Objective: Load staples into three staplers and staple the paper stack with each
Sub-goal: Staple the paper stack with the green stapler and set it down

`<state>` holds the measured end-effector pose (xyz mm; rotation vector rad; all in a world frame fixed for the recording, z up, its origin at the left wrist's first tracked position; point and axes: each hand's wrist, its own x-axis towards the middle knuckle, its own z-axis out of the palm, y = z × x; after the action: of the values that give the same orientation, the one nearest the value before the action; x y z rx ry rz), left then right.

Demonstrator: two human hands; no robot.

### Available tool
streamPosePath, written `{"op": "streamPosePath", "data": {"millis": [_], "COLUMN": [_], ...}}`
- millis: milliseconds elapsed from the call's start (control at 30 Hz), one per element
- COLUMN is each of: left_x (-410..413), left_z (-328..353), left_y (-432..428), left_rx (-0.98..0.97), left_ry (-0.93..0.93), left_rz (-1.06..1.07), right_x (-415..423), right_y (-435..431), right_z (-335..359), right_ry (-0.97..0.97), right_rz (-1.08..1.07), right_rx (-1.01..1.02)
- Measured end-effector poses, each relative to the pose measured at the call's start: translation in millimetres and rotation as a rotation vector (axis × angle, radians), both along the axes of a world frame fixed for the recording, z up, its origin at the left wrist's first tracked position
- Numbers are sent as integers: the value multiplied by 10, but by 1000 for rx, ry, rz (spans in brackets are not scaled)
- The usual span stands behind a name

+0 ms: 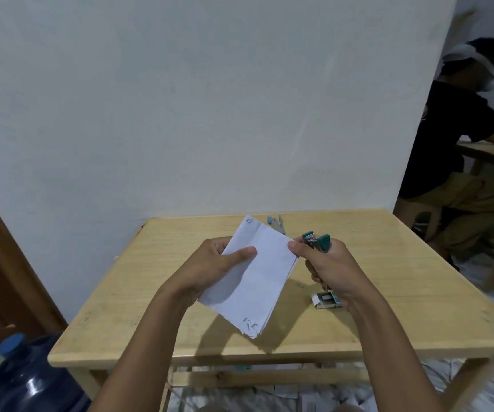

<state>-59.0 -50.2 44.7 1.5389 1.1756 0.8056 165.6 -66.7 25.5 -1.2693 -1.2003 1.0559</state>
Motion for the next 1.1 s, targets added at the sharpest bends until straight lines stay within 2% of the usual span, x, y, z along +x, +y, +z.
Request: {"op": "streamPosePath", "data": {"millis": [100, 133, 233, 267, 300, 400, 500, 667, 833, 933, 1100], "left_x": [-81, -108, -81, -44, 28, 314, 569, 715, 600, 521, 474], "left_z": [-58, -115, -329, -437, -531, -717, -662, -470, -422, -403, -348], "left_y": [38, 50, -21, -59, -119, -268, -340, -283, -223, -213, -225], "left_rx": [-37, -82, -343, -383, -400, -346, -228, -75, -15, 27, 79], "left_ry": [-186, -319, -932, -1050, -1089, -943, -782, -692, -620, -600, -547], "left_rz": [60, 80, 122, 115, 82, -30, -8, 301, 322, 333, 282], "right_x": [10, 11, -22, -58, -106, -299, -493, -673, -578, -442, -304], "right_y": [-17, -24, -38, -37, -43, -56, -88, -211, -227, -235, -171], "right_z": [-3, -8, -21, -23, -21, -20, -52, -116, -172, -163, -173], "right_ry": [70, 117, 292, 351, 408, 545, 563, 443, 314, 307, 254], "right_rz": [-96, -135, -260, -297, -327, -387, -377, -313, -272, -88, 279], "right_rx": [-3, -2, -9, -17, -27, -50, -83, -54, -7, 10, -99]}}
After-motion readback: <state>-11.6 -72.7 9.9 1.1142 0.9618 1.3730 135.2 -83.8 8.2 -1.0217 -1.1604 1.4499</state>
